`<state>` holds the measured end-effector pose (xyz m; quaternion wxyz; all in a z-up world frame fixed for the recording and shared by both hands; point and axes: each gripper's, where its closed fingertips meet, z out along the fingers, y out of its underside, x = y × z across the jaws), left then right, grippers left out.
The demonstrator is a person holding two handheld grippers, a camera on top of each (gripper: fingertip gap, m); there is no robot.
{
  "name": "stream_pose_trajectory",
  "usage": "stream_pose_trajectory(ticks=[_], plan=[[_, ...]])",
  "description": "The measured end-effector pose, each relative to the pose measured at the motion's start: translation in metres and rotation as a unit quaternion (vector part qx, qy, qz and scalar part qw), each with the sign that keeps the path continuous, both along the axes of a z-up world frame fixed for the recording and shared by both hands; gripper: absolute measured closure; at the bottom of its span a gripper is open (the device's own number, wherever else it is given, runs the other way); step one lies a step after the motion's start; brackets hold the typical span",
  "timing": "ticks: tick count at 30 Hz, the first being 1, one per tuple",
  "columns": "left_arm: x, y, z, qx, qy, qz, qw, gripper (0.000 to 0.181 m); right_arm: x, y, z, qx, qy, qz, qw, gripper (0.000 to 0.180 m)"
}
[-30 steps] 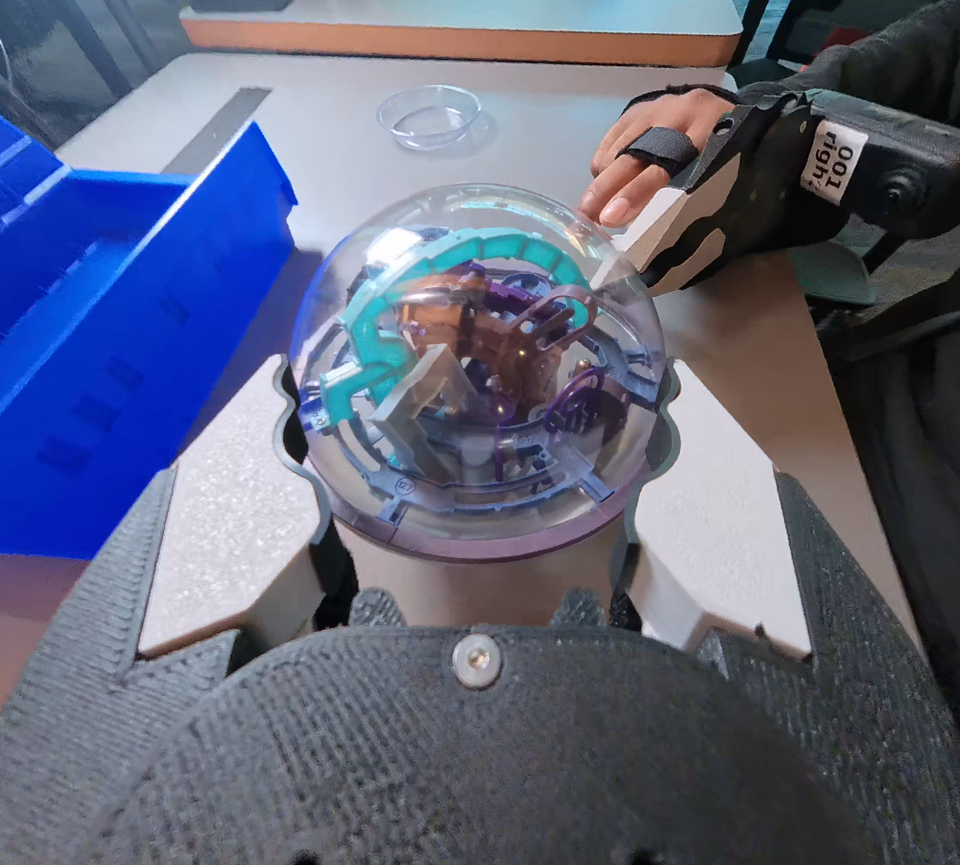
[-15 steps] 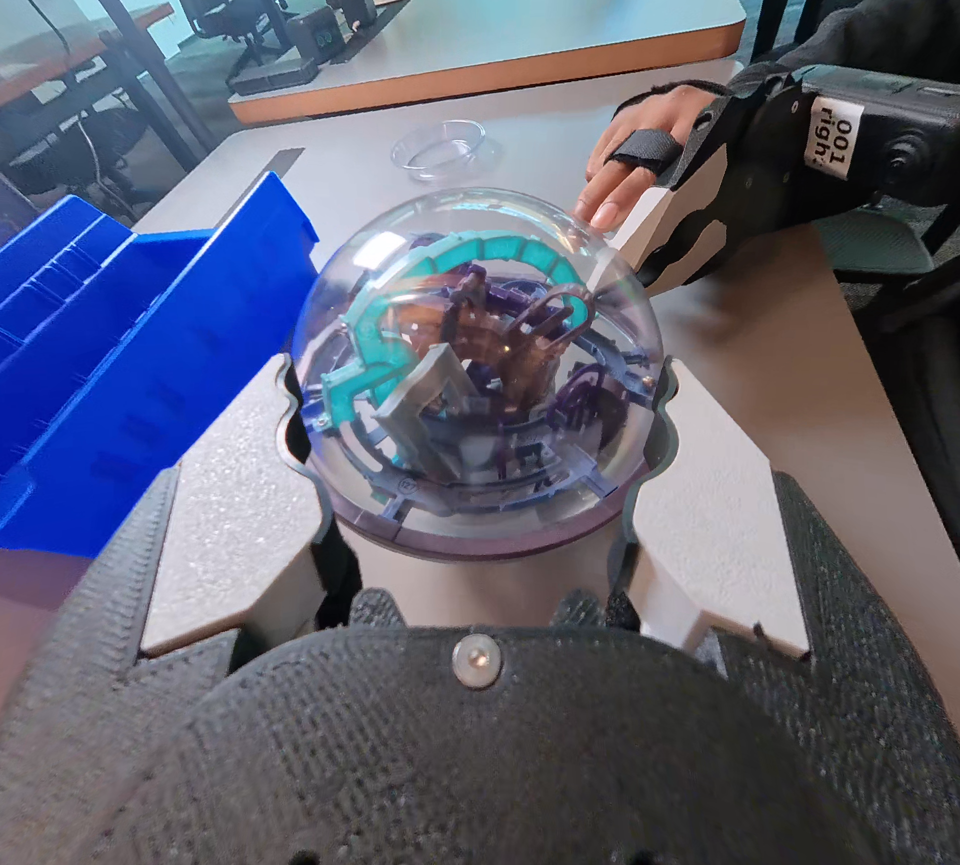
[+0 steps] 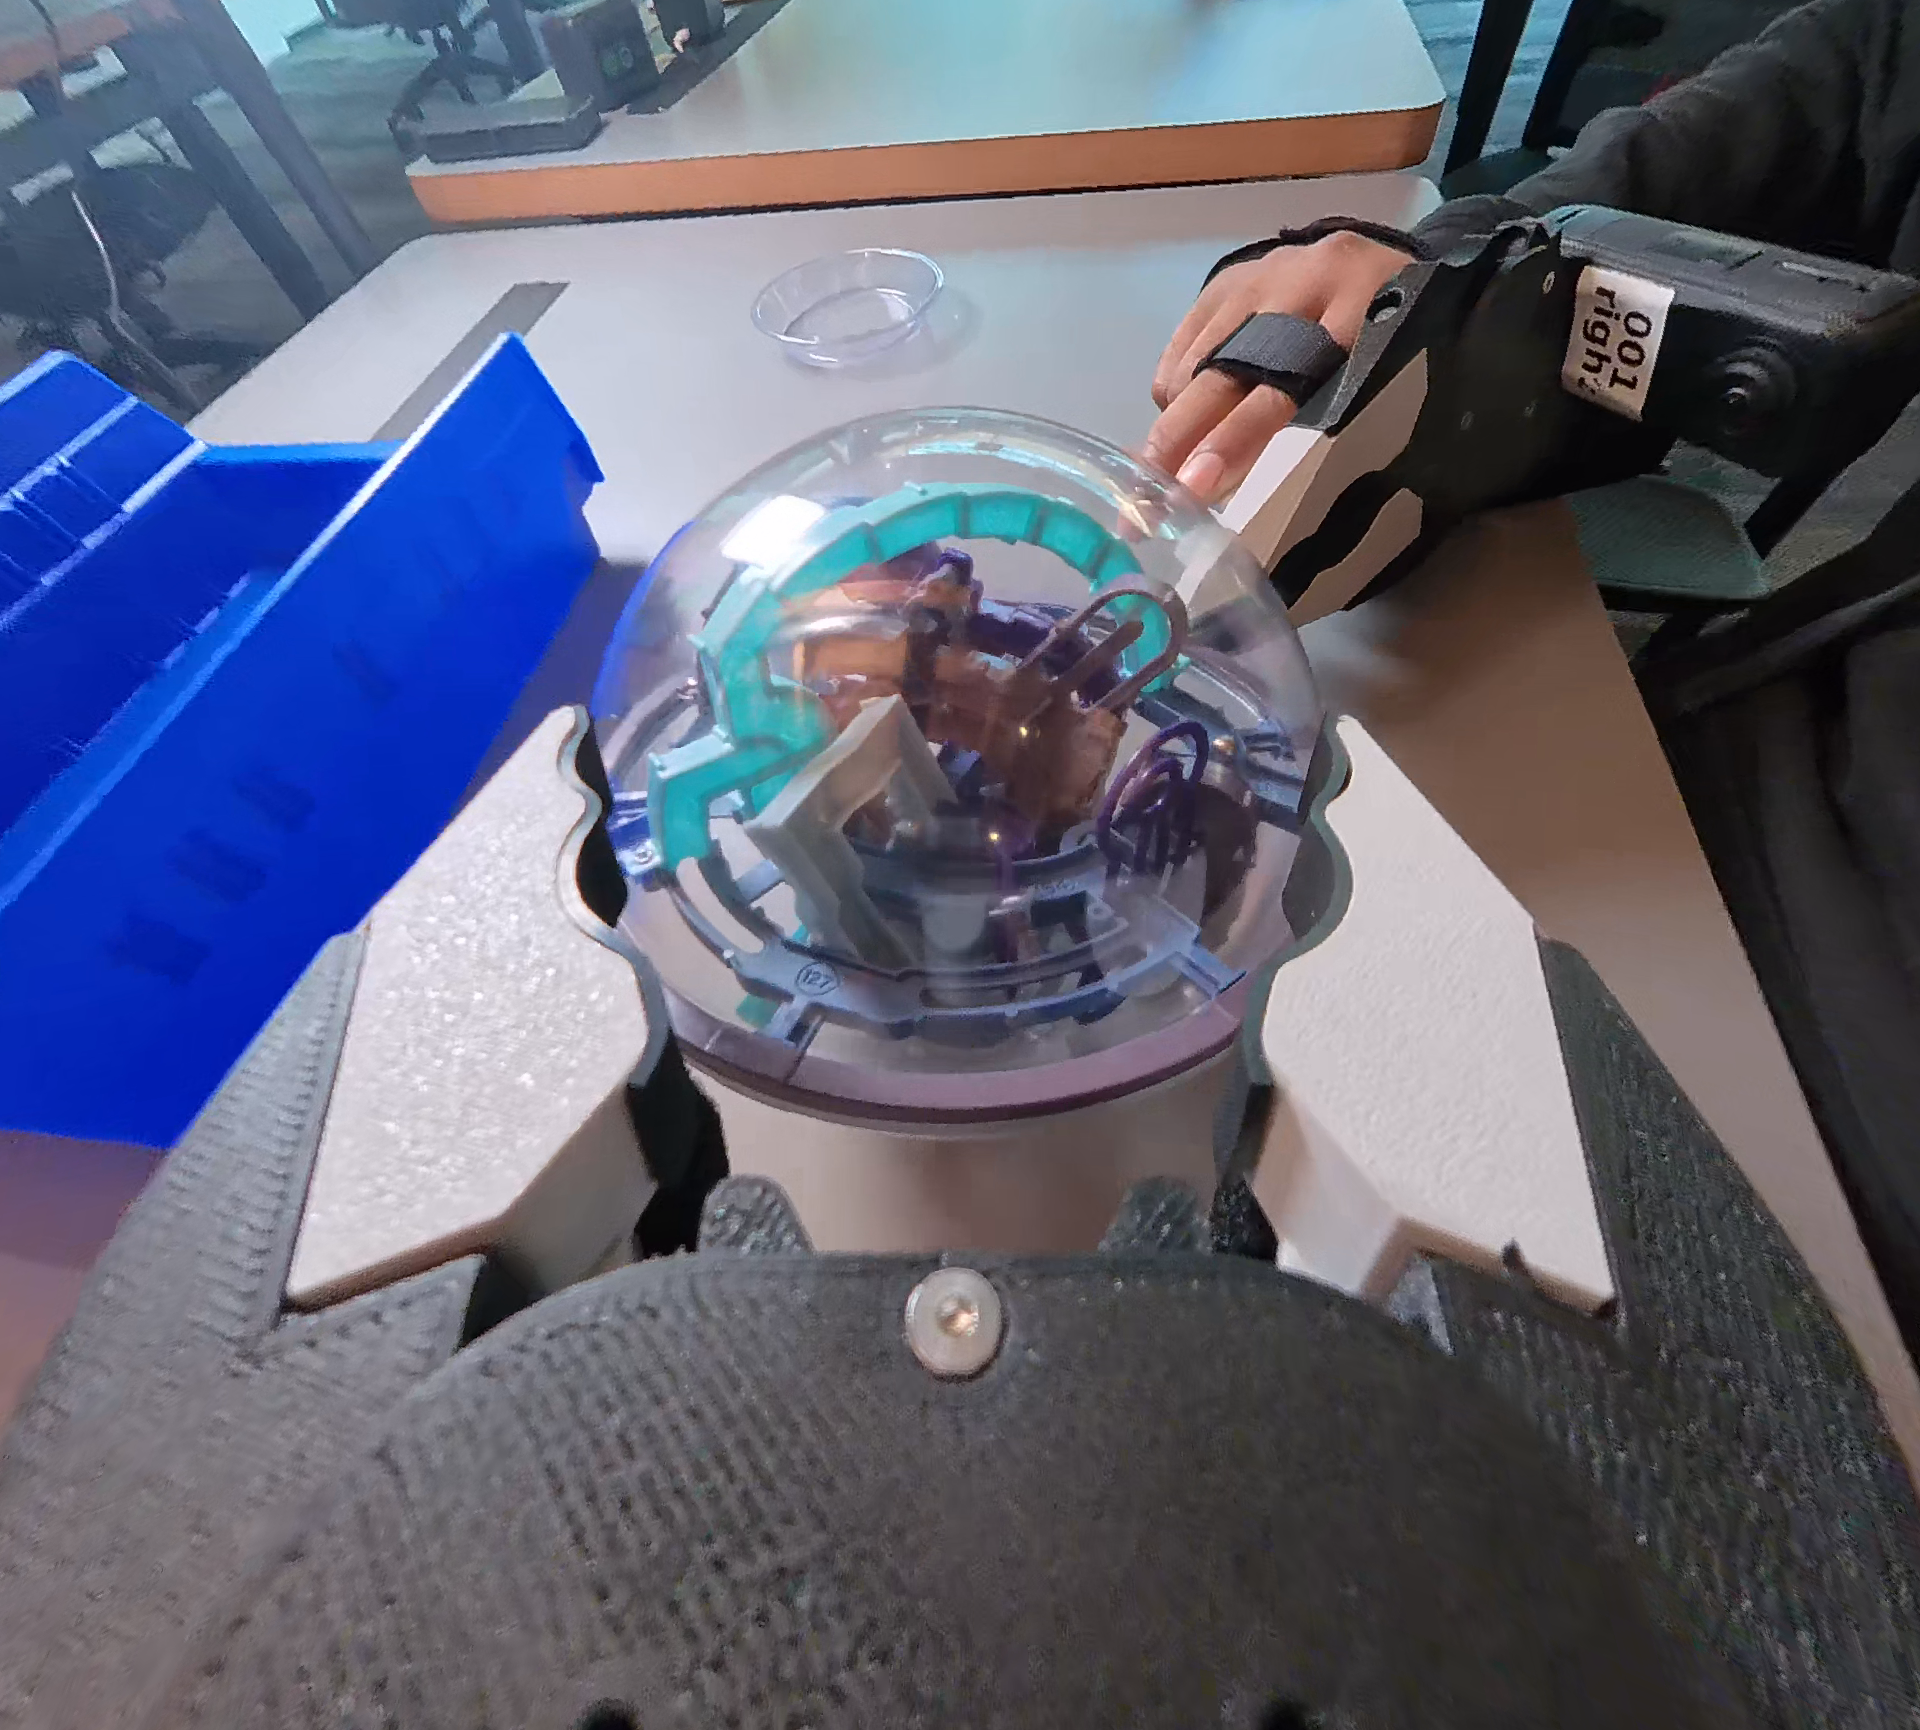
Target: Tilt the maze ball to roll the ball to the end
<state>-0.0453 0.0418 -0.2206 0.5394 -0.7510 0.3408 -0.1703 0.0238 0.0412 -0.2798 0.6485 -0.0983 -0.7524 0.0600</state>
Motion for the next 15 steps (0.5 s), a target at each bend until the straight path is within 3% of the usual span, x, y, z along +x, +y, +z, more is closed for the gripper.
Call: stream_pose_trajectory(ticks=[4, 15], plan=[[0.0028, -0.0031, -0.0017, 0.047, 0.047, 0.005, 0.998, 0.05, -0.0006, 0.0042, -0.0048, 0.002, -0.009, -0.005, 1.0, 0.173], [-0.0011, 0.0051, 0.0028, -0.046, -0.019, 0.016, 0.999, 0.051, -0.0001, 0.0001, 0.0002, -0.062, -0.016, 0.001, 0.998, 0.174]])
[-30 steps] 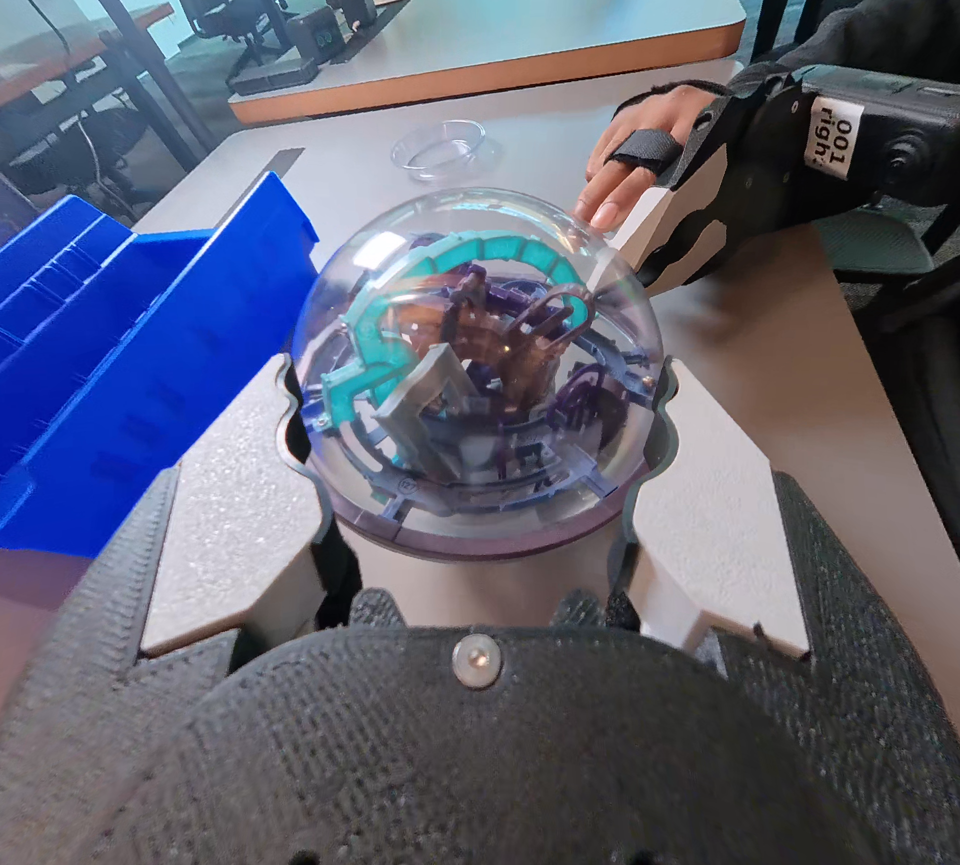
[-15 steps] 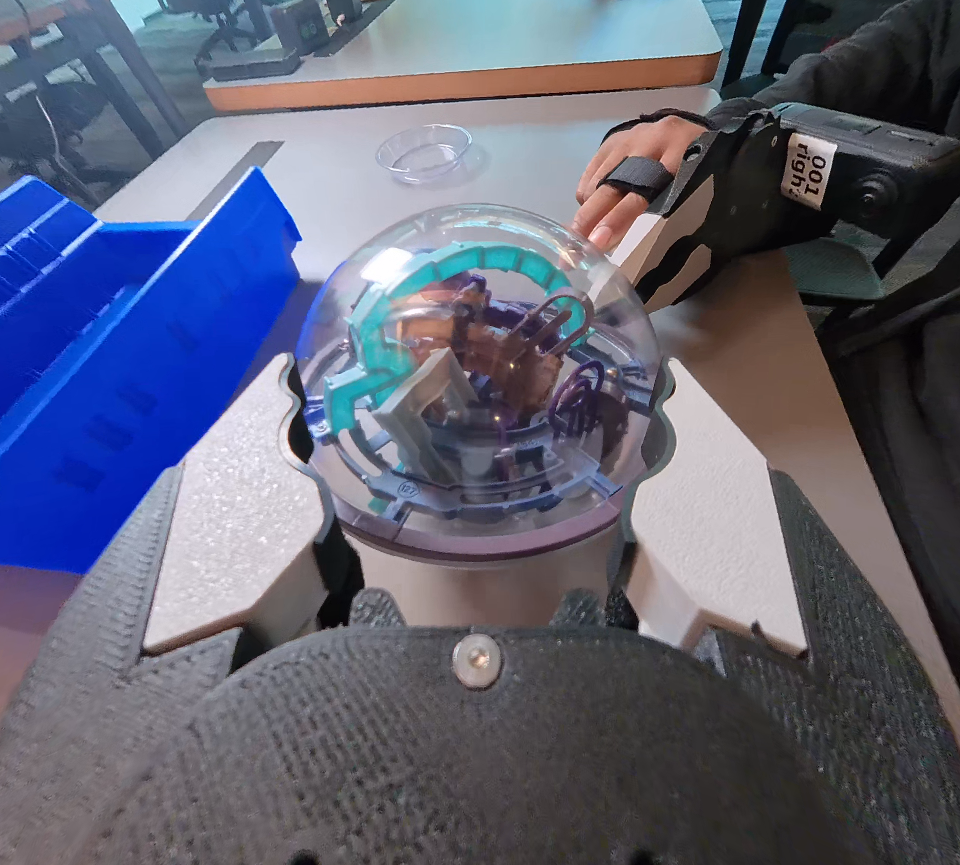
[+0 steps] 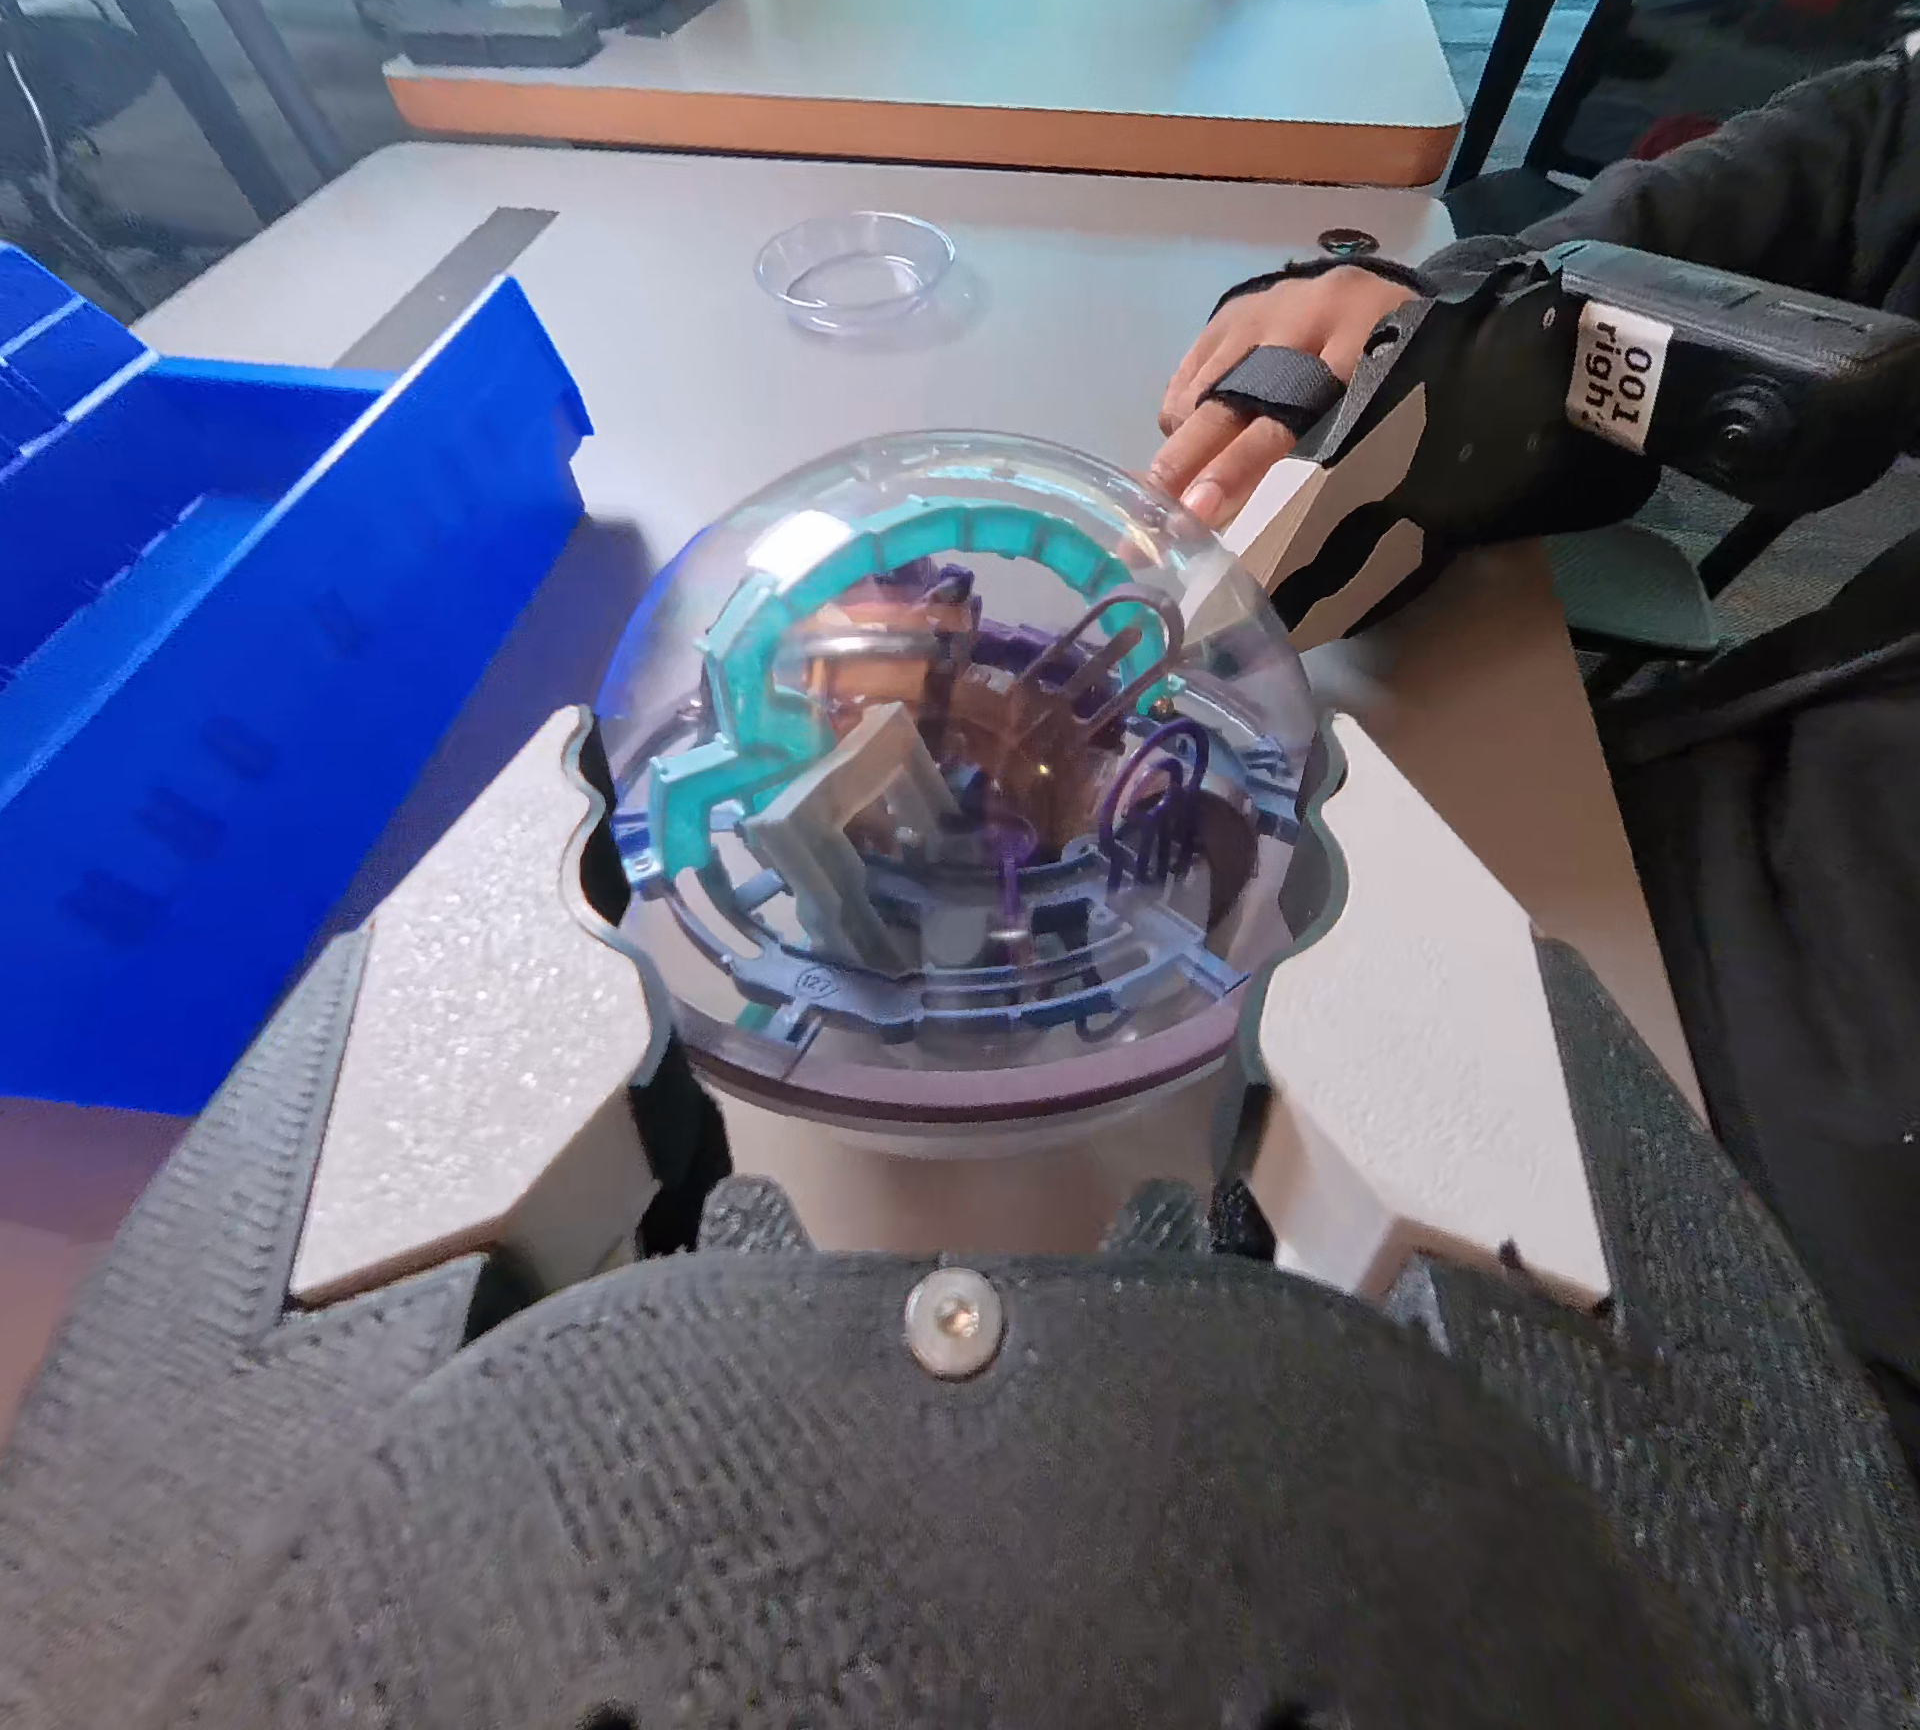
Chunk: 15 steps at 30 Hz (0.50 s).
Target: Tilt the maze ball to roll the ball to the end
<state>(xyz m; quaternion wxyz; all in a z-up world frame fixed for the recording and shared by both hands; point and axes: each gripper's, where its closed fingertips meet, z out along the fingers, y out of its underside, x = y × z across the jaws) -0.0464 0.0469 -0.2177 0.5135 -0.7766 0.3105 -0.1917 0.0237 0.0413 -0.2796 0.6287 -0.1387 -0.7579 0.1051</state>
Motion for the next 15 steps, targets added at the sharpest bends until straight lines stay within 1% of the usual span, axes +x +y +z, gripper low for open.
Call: stream_pose_trajectory(ticks=[5, 10, 15], plan=[[0.002, 0.007, 0.002, -0.057, -0.012, 0.022, 0.998, 0.053, -0.001, -0.001, -0.004, -0.081, -0.031, -0.004, 0.996, 0.174], [0.003, 0.015, 0.004, -0.12, -0.013, 0.033, 0.992, 0.056, -0.001, -0.005, -0.009, -0.187, -0.075, -0.021, 0.979, 0.175], [0.009, 0.016, 0.008, -0.103, -0.005, 0.015, 0.995, 0.059, 0.003, -0.003, -0.013, -0.201, -0.081, -0.045, 0.975, 0.177]])
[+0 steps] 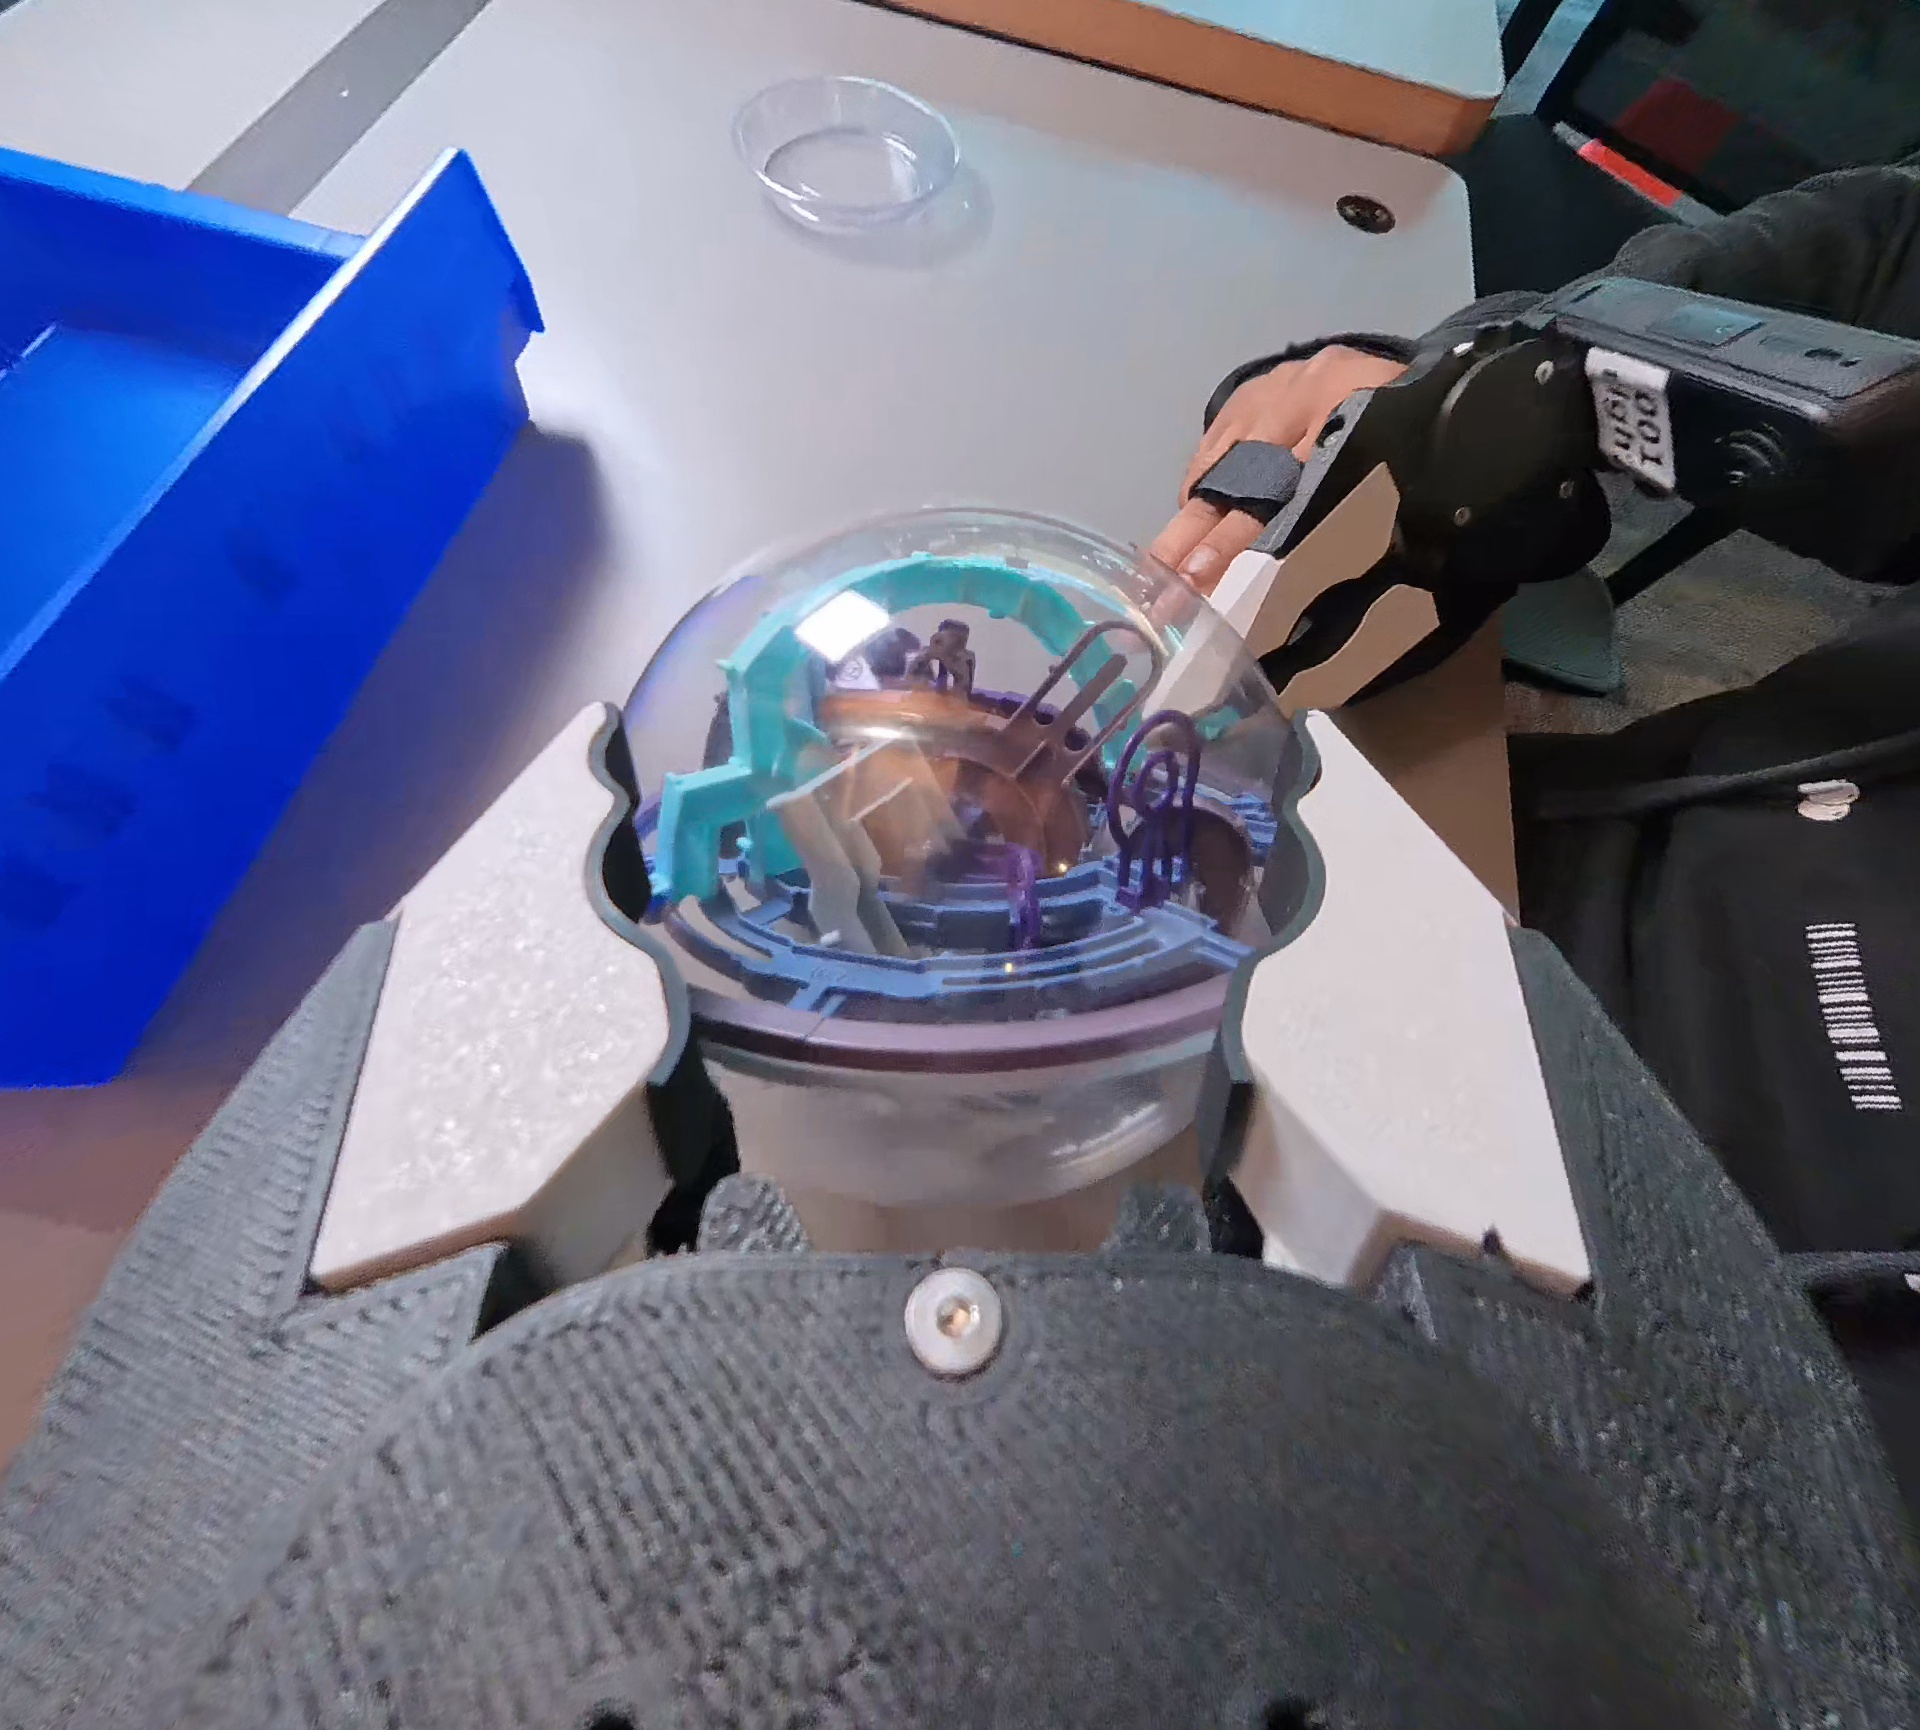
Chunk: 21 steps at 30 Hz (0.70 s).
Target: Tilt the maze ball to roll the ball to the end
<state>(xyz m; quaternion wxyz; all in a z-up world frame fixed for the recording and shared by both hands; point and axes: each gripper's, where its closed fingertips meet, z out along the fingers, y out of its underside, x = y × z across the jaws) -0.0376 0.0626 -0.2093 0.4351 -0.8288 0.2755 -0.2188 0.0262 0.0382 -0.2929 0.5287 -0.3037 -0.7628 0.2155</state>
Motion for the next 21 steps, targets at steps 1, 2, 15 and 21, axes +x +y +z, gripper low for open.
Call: stream_pose_trajectory(ticks=[1, 2, 15, 21], plan=[[-0.002, -0.001, 0.003, 0.006, -0.009, 0.004, 1.0, 0.06, 0.0, 0.0, 0.0, -0.007, -0.001, -0.001, 1.0, 0.177], [-0.005, -0.001, 0.005, 0.008, -0.019, 0.012, 1.0, 0.06, 0.001, 0.0, 0.0, -0.013, -0.002, -0.001, 1.0, 0.177], [-0.002, -0.009, -0.025, 0.066, 0.057, -0.015, 0.996, 0.036, 0.003, -0.017, 0.006, -0.036, -0.001, 0.034, 0.999, 0.18], [0.001, -0.003, -0.025, 0.058, 0.051, -0.029, 0.997, 0.036, 0.035, 0.022, 0.081, -0.164, -0.009, 0.054, 0.985, 0.131]])
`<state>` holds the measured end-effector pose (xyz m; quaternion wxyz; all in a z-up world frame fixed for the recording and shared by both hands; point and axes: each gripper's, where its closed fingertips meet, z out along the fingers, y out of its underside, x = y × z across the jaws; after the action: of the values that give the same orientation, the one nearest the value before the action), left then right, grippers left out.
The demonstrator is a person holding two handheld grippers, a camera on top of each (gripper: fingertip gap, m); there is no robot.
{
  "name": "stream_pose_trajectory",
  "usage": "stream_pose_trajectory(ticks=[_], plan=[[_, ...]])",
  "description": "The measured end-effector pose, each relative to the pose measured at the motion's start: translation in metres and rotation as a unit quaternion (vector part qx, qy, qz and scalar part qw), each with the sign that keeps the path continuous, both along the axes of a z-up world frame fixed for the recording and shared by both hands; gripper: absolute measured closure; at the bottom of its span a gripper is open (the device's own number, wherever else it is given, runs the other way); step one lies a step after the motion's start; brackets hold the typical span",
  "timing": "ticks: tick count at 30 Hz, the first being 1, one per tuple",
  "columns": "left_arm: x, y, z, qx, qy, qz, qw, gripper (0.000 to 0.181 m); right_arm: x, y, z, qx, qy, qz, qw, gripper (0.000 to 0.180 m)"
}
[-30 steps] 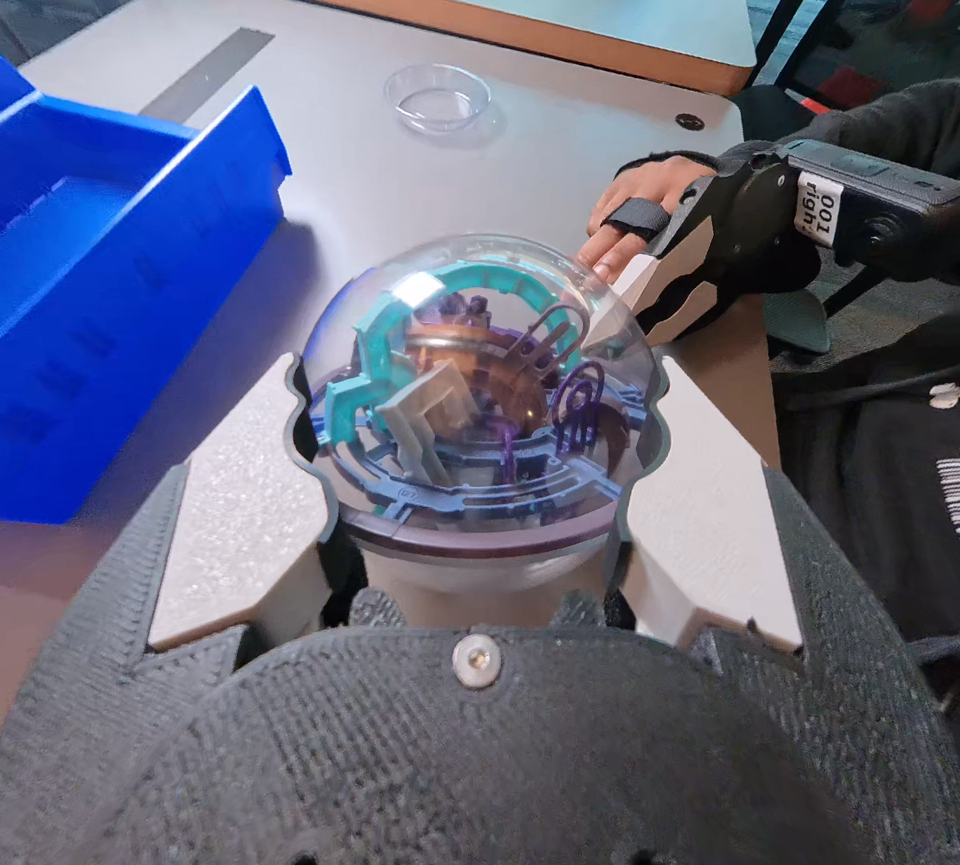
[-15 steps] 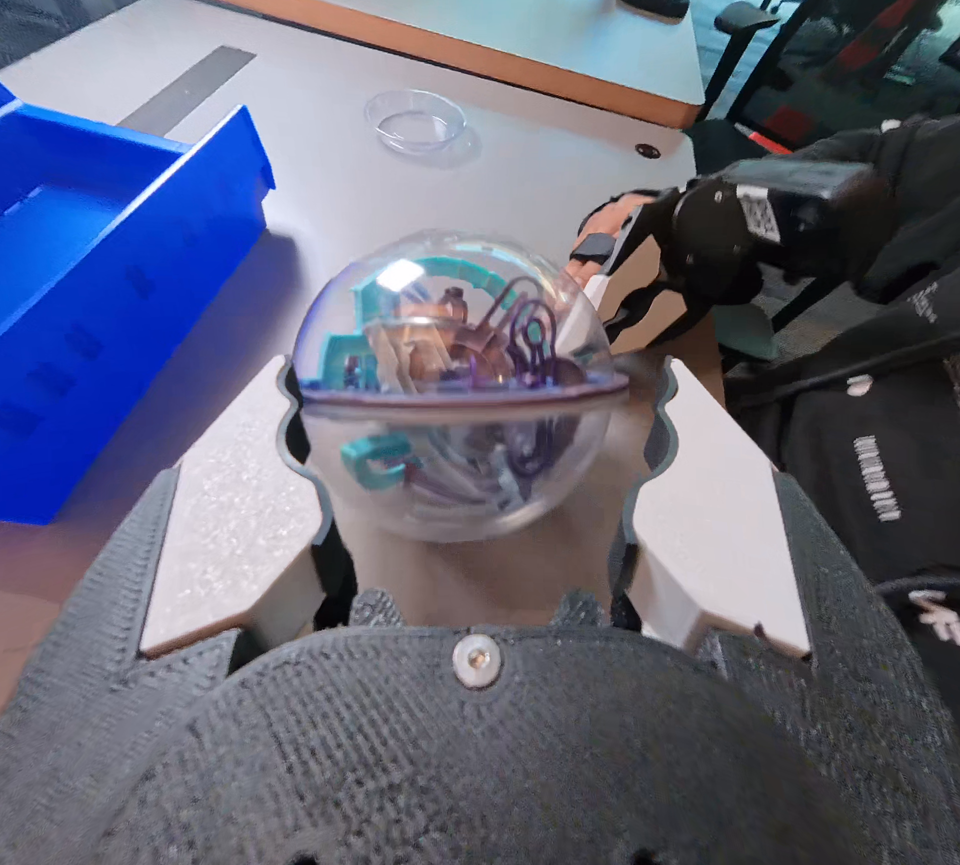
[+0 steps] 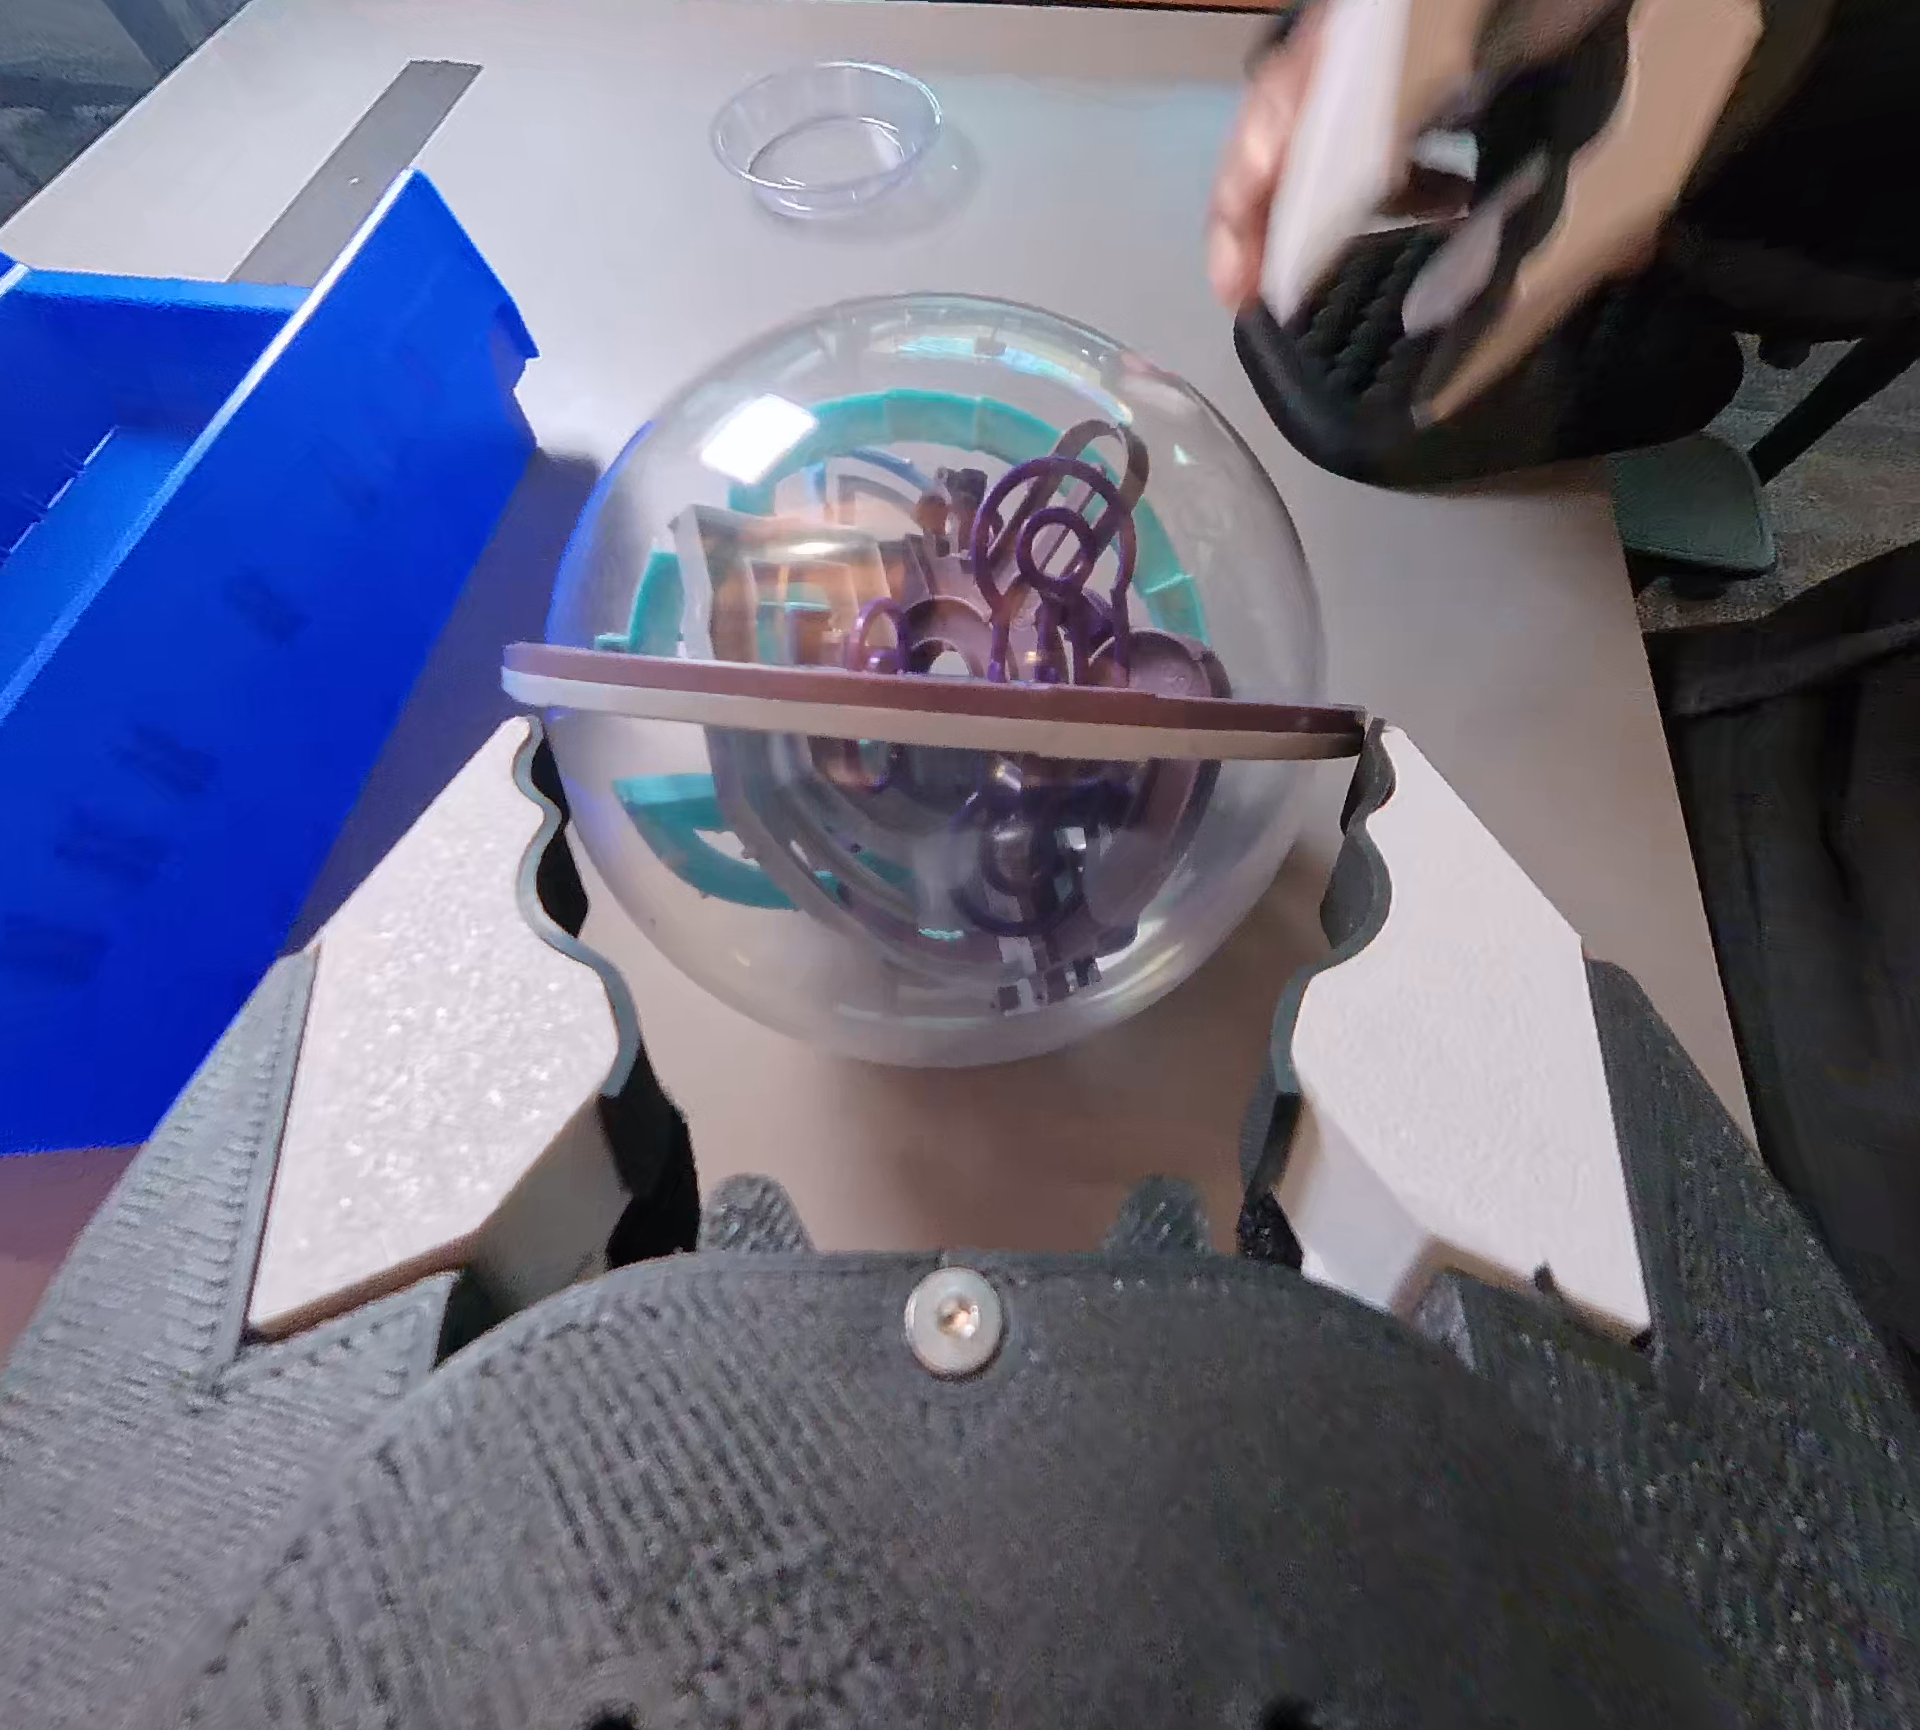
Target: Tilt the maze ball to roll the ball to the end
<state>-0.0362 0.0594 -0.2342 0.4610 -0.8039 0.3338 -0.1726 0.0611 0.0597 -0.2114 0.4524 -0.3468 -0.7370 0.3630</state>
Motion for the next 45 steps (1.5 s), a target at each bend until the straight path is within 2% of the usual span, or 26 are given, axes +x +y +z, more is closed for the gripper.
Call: stream_pose_trajectory(ticks=[2, 4, 8, 14, 19, 23, 26, 28, 30, 32, 40, 45], plan=[[0.003, 0.002, 0.001, -0.001, 0.007, -0.01, 1.0, 0.036, 0.0, 0.036, -0.002, -0.007, -0.055, -0.007, 0.998, 0.103], [0.007, 0.004, 0.002, 0.0, 0.014, -0.027, 1.0, 0.036, -0.007, 0.055, -0.012, -0.049, -0.104, 0.019, 0.993, 0.089], [0.014, 0.007, 0.004, -0.012, 0.037, -0.069, 0.997, 0.038, -0.029, 0.067, -0.03, -0.113, -0.155, 0.071, 0.979, 0.078], [0.025, 0.013, 0.003, -0.031, 0.05, -0.131, 0.99, 0.039, -0.039, 0.047, -0.028, -0.185, -0.143, 0.116, 0.965, 0.065], [0.026, 0.012, 0.006, -0.029, 0.027, -0.13, 0.991, 0.04, -0.035, 0.047, -0.027, -0.209, -0.104, 0.095, 0.968, 0.072], [0.016, 0.011, 0.029, 0.013, -0.074, -0.036, 0.996, 0.05, -0.033, 0.041, -0.027, -0.213, -0.076, 0.08, 0.971, 0.074], [0.007, -0.006, 0.025, -0.033, -0.143, 0.047, 0.988, 0.052, -0.034, 0.037, -0.027, -0.211, -0.065, 0.071, 0.973, 0.074], [0.011, -0.017, 0.024, -0.032, -0.167, 0.065, 0.983, 0.055, -0.035, 0.034, -0.027, -0.211, -0.057, 0.067, 0.973, 0.074], [0.014, -0.018, 0.017, -0.013, -0.134, 0.084, 0.987, 0.052, -0.036, 0.03, -0.027, -0.214, -0.051, 0.065, 0.973, 0.074], [0.012, -0.013, 0.012, 0.017, -0.069, 0.089, 0.993, 0.059, -0.037, 0.026, -0.027, -0.212, -0.047, 0.061, 0.974, 0.074], [0.018, -0.007, 0.016, 0.006, -0.039, 0.011, 0.999, 0.057, -0.029, 0.025, -0.032, -0.192, -0.054, 0.038, 0.979, 0.08], [0.032, -0.006, 0.021, 0.025, -0.004, -0.035, 0.999, 0.058, -0.02, 0.025, -0.049, -0.158, -0.094, 0.018, 0.983, 0.071]])
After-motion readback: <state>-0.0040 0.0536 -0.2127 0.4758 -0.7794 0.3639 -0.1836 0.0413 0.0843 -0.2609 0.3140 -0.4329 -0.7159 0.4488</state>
